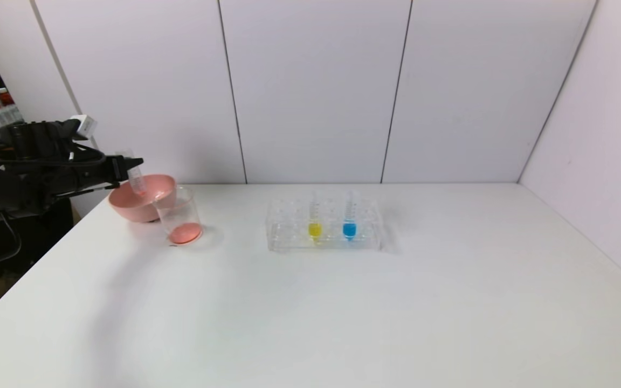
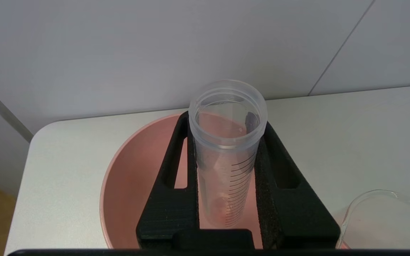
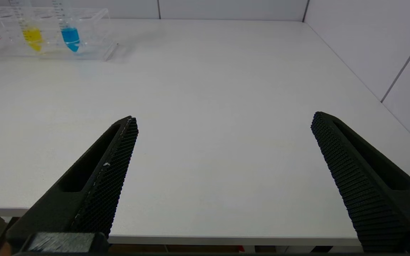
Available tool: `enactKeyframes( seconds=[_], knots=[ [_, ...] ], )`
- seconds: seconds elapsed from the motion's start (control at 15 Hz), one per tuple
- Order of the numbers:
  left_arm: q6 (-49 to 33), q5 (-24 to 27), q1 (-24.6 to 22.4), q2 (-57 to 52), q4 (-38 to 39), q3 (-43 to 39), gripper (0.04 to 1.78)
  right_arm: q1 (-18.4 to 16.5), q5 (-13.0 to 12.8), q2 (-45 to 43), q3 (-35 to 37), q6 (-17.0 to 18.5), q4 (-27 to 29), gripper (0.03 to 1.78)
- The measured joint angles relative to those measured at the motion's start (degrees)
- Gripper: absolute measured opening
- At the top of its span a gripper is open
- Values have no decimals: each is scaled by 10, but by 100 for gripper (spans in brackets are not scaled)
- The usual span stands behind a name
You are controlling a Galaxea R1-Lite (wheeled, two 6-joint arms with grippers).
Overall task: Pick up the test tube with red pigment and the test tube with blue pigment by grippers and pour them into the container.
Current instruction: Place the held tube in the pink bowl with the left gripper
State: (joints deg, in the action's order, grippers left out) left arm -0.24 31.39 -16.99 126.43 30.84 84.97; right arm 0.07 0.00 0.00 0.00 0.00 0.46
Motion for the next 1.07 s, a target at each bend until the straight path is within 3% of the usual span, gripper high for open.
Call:
enactKeyframes(
  seconds=[1.07],
  knots=[
    [-8, 0, -21, 71, -15, 55, 46, 0, 0, 0, 0, 0, 0, 177]
  ],
)
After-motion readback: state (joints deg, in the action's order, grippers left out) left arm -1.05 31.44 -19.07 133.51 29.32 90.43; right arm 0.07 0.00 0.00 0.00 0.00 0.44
